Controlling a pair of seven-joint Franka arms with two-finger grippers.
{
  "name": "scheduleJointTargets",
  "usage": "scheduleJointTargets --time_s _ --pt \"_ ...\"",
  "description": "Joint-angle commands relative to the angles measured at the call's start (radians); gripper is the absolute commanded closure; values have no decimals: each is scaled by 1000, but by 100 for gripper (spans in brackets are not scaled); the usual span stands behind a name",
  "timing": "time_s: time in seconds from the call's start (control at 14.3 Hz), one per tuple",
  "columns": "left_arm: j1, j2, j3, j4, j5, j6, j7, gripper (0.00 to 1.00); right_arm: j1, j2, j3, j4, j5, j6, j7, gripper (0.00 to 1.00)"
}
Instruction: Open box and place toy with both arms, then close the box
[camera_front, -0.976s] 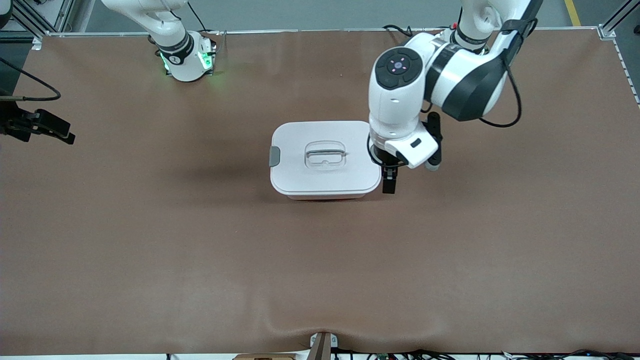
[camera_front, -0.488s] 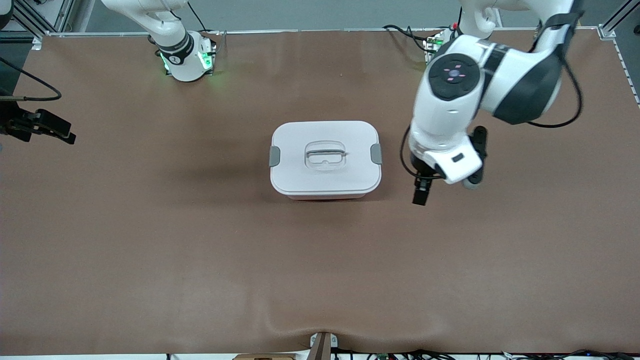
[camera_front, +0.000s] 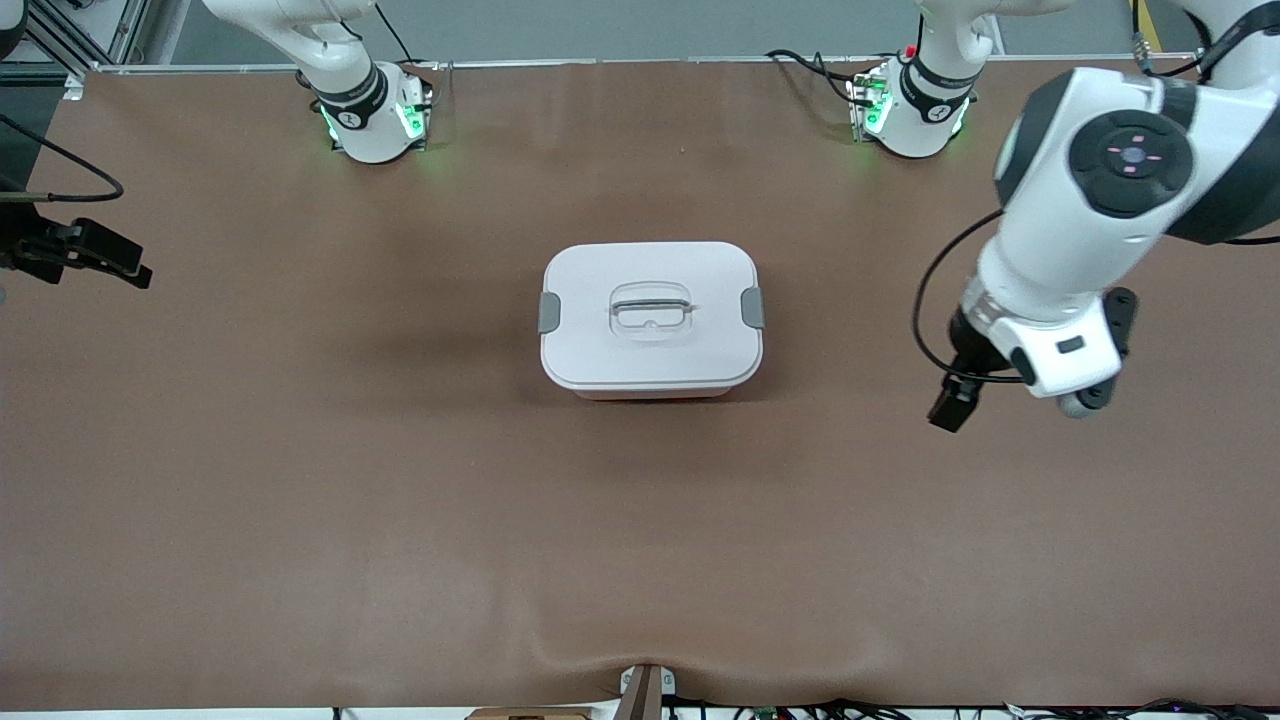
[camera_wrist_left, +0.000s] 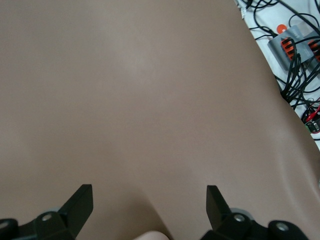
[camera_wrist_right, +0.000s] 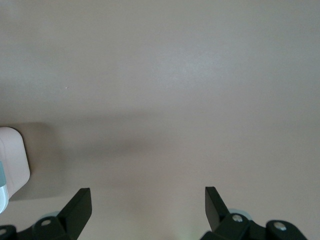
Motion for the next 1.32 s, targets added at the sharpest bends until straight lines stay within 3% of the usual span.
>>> scheduleJointTargets --time_s 0.0,0.42,0.7,0.91,1.25 --pt "78 -28 -23 -5 -15 -16 199 0 -8 6 6 14 2 -13 2 0" --pt "91 -63 110 -4 -26 -107 702 0 0 6 6 14 2 -13 5 0" --pt "86 -103 230 -4 -242 -121 877 0 -2 6 6 14 2 -13 5 0" --pt "50 -136 320 -5 -273 -163 1024 0 -2 6 6 14 2 -13 3 0" --pt "31 -205 365 -13 -261 -251 1218 0 -2 6 6 13 2 -13 3 0"
